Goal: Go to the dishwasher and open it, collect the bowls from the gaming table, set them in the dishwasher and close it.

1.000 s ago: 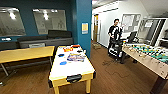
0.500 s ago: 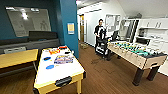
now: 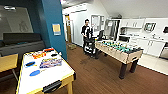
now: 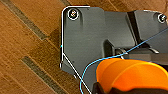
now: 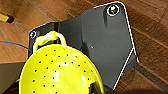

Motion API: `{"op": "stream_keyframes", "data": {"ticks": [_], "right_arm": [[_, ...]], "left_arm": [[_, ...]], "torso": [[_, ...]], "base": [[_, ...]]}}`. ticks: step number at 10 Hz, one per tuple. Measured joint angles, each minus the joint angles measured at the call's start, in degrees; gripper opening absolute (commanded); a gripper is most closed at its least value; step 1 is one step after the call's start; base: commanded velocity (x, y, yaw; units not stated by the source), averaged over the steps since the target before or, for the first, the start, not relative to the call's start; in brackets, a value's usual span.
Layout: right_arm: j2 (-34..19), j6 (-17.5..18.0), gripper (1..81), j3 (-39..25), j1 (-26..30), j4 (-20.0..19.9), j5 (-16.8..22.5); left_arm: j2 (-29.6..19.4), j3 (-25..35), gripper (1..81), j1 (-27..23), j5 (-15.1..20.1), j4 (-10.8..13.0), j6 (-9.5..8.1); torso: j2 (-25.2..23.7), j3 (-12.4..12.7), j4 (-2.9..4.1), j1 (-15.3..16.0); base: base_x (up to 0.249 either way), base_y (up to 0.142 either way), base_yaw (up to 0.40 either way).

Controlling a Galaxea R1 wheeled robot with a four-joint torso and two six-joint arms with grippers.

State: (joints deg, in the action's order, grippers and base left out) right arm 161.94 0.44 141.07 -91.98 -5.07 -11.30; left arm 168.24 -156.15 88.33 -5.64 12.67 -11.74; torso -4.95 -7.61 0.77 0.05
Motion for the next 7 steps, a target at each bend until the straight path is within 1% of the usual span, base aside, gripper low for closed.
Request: {"op": "stream_keyframes", "data": {"ticks": [7], "right_arm": [[0.2, 0.0, 1.0, 0.3, -0.2, 0.0, 0.0]], "left_arm": [[0.0, 0.0, 1.0, 0.0, 0.1, 0.0, 0.02]], "torso": [[0.0, 0.0, 0.00, 0.0]], "base": [[0.000, 0.000, -0.400]]}}
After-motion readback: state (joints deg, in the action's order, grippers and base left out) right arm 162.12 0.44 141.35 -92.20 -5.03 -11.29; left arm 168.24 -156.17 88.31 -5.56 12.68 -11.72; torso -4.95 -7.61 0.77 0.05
